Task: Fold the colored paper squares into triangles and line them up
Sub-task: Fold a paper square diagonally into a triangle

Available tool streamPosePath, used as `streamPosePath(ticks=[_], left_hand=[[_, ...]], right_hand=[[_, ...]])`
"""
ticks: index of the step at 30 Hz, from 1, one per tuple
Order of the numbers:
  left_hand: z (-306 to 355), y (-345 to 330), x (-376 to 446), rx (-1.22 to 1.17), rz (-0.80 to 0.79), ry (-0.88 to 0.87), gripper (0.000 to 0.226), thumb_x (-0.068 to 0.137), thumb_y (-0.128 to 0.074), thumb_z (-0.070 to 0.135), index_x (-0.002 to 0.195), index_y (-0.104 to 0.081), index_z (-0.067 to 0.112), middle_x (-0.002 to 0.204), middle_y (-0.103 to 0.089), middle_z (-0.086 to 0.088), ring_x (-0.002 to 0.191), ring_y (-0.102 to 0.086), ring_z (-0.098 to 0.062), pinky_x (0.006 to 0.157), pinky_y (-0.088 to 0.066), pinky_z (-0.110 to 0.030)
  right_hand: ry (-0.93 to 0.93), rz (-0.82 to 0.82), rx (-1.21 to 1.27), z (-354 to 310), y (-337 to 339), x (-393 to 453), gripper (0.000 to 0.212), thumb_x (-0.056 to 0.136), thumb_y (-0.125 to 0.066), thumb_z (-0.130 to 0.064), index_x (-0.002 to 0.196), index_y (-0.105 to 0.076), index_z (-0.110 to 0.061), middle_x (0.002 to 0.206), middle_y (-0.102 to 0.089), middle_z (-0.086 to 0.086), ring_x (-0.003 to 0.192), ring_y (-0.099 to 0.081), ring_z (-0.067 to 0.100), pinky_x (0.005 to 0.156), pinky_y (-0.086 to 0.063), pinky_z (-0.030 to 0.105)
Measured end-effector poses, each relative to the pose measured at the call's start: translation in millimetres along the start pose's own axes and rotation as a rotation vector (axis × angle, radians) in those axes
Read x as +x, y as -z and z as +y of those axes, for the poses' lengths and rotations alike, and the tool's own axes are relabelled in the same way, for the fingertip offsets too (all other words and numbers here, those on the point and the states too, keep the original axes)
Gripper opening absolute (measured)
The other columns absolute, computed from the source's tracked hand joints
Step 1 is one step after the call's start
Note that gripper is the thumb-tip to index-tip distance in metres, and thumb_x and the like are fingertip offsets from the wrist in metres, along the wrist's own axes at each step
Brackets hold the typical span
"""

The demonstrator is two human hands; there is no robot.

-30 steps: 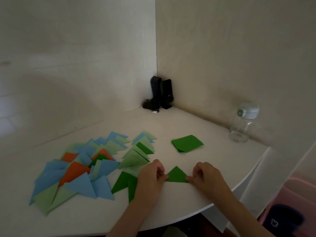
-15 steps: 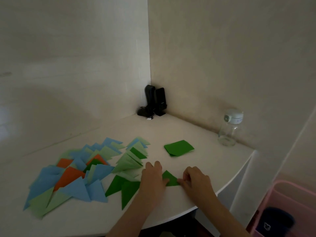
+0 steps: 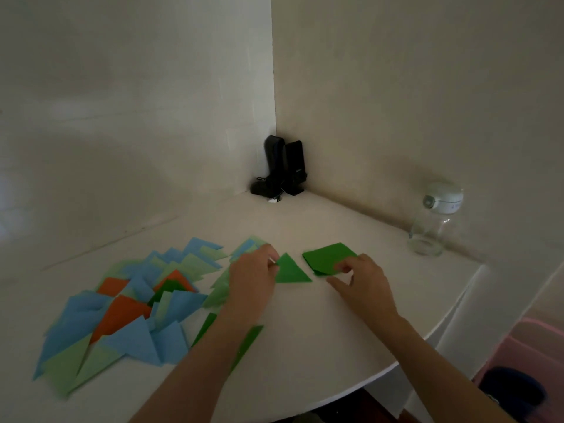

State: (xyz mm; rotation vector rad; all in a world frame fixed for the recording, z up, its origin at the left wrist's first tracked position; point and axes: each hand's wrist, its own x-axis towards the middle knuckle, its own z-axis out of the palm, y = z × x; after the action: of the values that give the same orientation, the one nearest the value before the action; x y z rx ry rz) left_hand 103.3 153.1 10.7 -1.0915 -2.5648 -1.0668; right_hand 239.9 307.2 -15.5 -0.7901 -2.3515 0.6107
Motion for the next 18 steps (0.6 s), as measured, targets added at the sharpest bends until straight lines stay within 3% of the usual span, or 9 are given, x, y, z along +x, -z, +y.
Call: streamPosePath(ticks=[6,12,18], left_hand=[[-22.8,-7.7,42.5,0.036,0.016,0.025,0.008,0.086,-0.065,0.012,0.089,-0.061,0.018,0.084,-0.069,-0.004,0.081,-0.061,-0.025,0.082,-0.047,-0.045],[-35.4,-28.5,52.2,0.128,-0.020,0.044,0.014,0.087,-0.063,0.013,0.089,-0.057,0.026,0.084,-0.069,0.003,0.083,-0.061,-0.020,0.083,-0.047,-0.040],[-26.1,-21.2,48.8,0.298,0.038,-0.041,0.022,0.086,-0.063,0.015,0.105,-0.057,0.022,0.103,-0.060,0.002,0.094,-0.048,-0.019,0.077,-0.033,-0.029]], right_hand=[[-0.057,-0.097,-0.079,-5.9,-15.6,14.1,0.031,0.081,-0.067,-0.043,0.109,-0.069,-0.029,0.111,-0.051,-0.004,0.093,-0.056,0.014,0.076,-0.044,0.025],[-0.042,-0.061,-0.171,-8.5,-22.9,15.9,0.023,0.089,-0.058,-0.041,0.103,-0.071,-0.030,0.099,-0.044,-0.007,0.083,-0.050,0.011,0.068,-0.041,0.024],[-0.002,0.037,-0.135,-5.0,-16.4,14.2,0.020,0.086,-0.064,-0.037,0.097,-0.073,-0.024,0.094,-0.048,-0.008,0.076,-0.049,0.009,0.063,-0.045,0.026]])
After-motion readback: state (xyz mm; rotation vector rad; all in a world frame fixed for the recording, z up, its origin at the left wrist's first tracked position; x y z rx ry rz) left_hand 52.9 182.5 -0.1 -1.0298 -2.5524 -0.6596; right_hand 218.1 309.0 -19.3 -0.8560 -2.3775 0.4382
